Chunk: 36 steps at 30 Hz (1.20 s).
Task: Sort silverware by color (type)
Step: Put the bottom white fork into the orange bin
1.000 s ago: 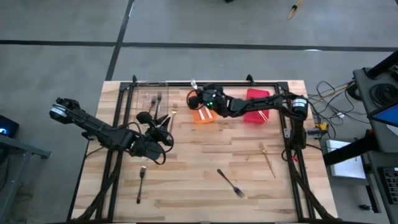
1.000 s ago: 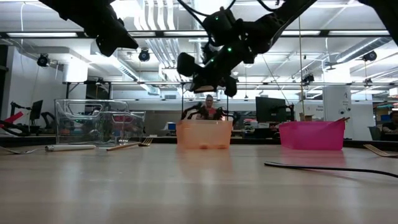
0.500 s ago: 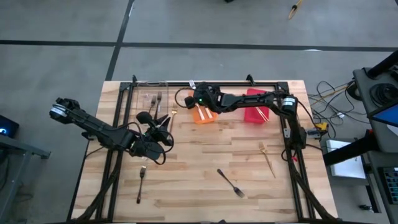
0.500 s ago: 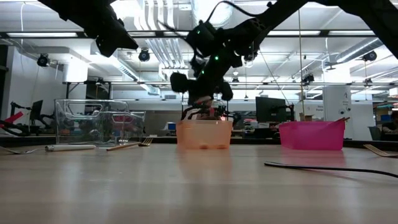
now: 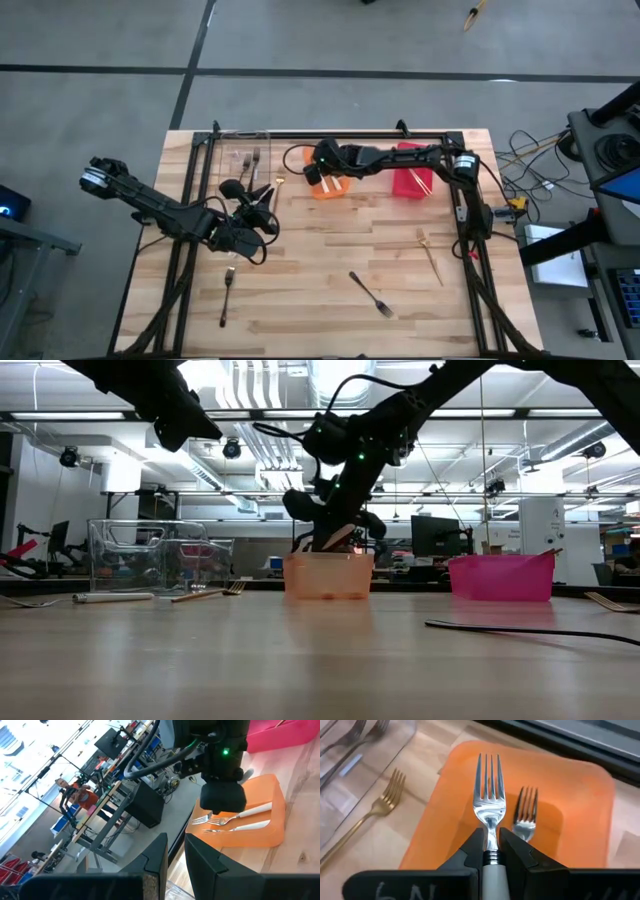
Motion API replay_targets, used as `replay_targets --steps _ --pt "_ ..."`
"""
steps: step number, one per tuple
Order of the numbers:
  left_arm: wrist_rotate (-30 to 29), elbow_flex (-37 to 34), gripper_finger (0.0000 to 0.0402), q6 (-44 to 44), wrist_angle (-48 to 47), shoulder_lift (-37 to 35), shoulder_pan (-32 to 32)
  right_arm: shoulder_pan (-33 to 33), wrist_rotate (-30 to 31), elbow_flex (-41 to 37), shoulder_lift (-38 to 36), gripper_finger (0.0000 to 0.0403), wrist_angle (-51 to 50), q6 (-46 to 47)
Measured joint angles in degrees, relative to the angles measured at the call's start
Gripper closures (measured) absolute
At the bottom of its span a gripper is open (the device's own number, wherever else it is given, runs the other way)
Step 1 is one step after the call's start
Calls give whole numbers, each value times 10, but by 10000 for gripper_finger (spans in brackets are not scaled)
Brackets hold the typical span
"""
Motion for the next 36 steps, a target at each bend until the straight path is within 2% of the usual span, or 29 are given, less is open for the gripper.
replay_targets --steps 7,17,23,29,33,36 --pt "0 0 353 0 0 0 0 -4 6 0 -1 366 3 10" --pt "0 0 353 0 0 0 0 12 62 0 2 363 25 25" --pt "0 1 353 0 0 0 0 28 142 -2 7 365 37 27" --pt "0 1 353 0 0 0 0 39 175 -9 7 364 51 27" --pt "0 1 353 0 0 0 0 46 188 -30 7 365 100 26" --pt "0 1 353 0 0 0 0 54 221 -41 8 364 128 24"
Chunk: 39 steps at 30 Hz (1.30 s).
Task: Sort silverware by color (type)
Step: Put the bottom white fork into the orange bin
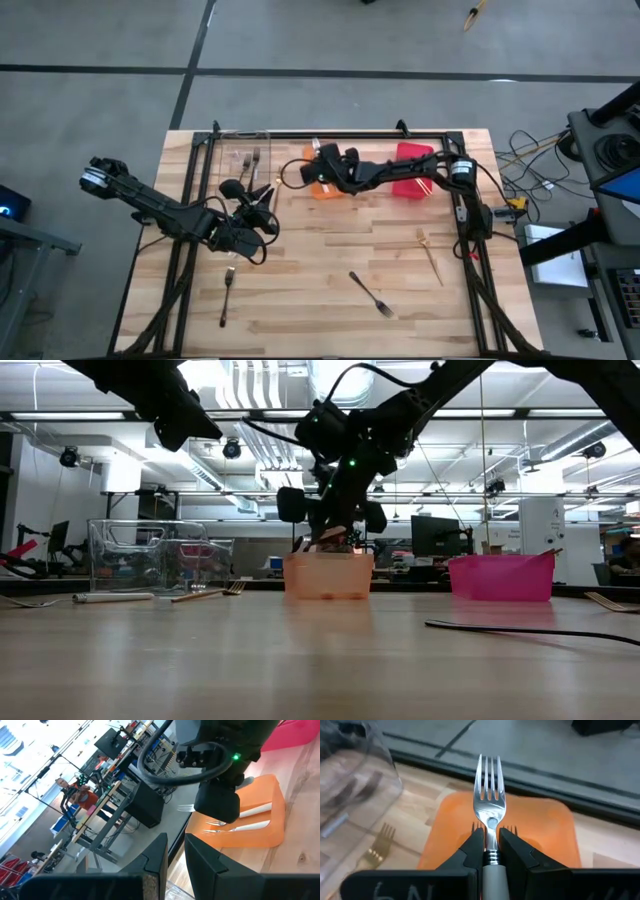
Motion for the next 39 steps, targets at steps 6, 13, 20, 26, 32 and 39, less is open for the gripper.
replay_targets --steps 6,13,20,26,32,39 --pt "0 0 353 0 0 0 0 10 28 -15 0 364 39 -7" --pt "0 0 353 0 0 0 0 15 54 -44 0 364 88 -4" --pt "0 0 353 0 0 0 0 16 55 -70 0 364 132 -2" --pt "0 0 353 0 0 0 0 16 55 -71 0 364 131 -8" --pt "0 0 353 0 0 0 0 14 55 -71 0 364 106 -19" --pt "0 0 353 0 0 0 0 14 55 -71 0 364 104 -19"
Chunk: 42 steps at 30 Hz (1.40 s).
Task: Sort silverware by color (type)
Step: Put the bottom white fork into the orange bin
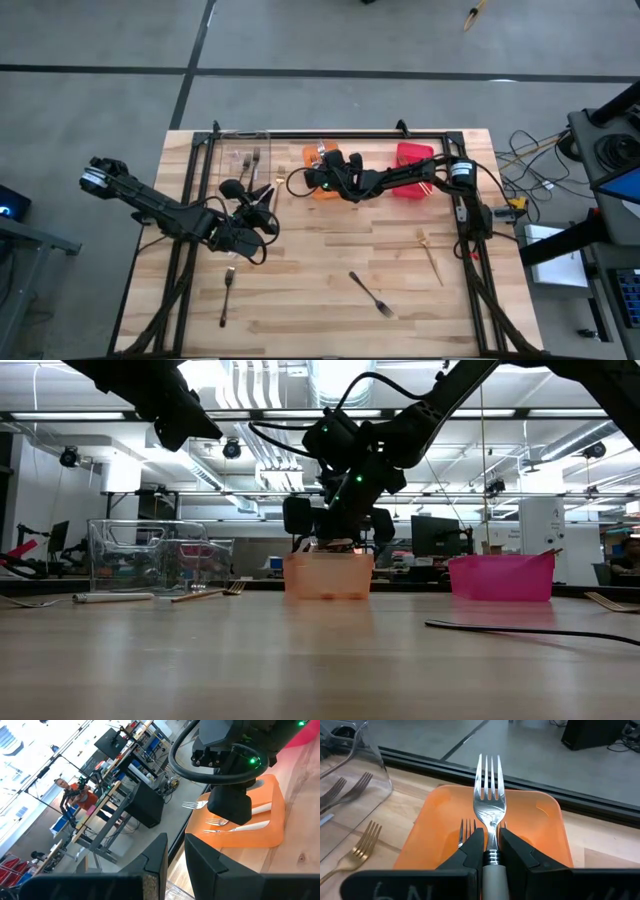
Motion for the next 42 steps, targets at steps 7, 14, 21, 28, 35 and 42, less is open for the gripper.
replay_targets --steps 7,14,21,28,35,42 --pt "0 0 353 0 0 0 0 0 -1 0 0 358 -1 0" --pt "0 0 353 0 0 0 0 0 -1 0 0 356 -2 0" --pt "0 0 353 0 0 0 0 0 -1 0 0 354 -2 0" --pt "0 0 353 0 0 0 0 0 -1 0 0 353 -2 4" --pt "0 0 353 0 0 0 0 0 -1 0 0 353 -2 5" --pt "0 0 353 0 0 0 0 0 -2 0 0 353 -2 5"
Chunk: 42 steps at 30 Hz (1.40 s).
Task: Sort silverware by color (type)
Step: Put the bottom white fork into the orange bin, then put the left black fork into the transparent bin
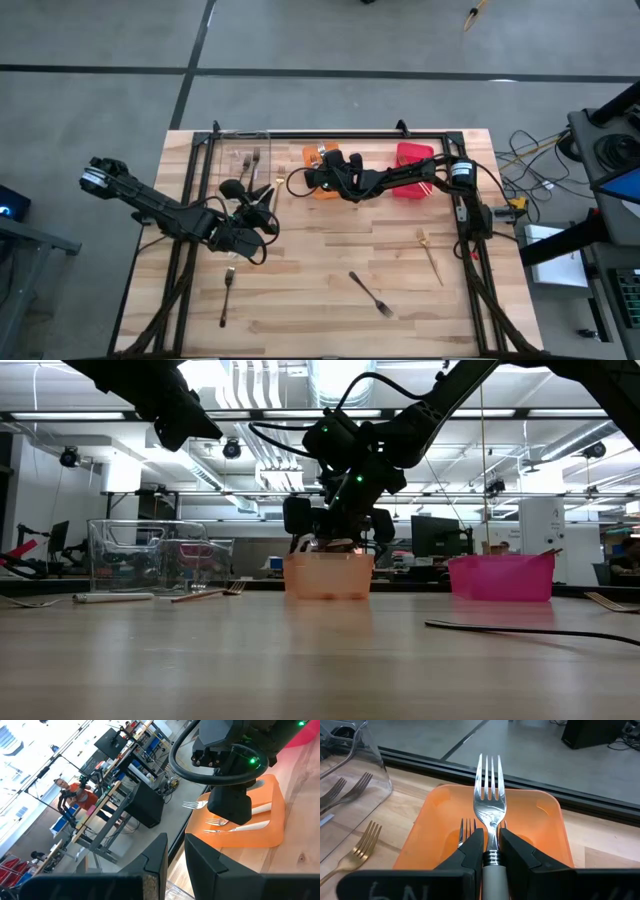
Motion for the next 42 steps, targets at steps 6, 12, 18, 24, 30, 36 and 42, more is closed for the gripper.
replay_targets --steps 6,12,18,24,30,36,42 --pt "0 0 353 0 0 0 0 0 -6 0 0 353 0 -22" --pt "0 0 353 0 0 0 0 0 -5 0 0 351 0 -10" --pt "0 0 353 0 0 0 0 0 -5 0 0 337 0 -10" --pt "0 0 353 0 0 0 0 0 -4 0 0 317 0 -10" --pt "0 0 353 0 0 0 0 0 -4 0 0 305 0 -10" --pt "0 0 353 0 0 0 0 0 -27 0 -5 303 -7 -53" --pt "1 0 353 0 0 0 0 0 -125 21 -48 310 -112 -131"
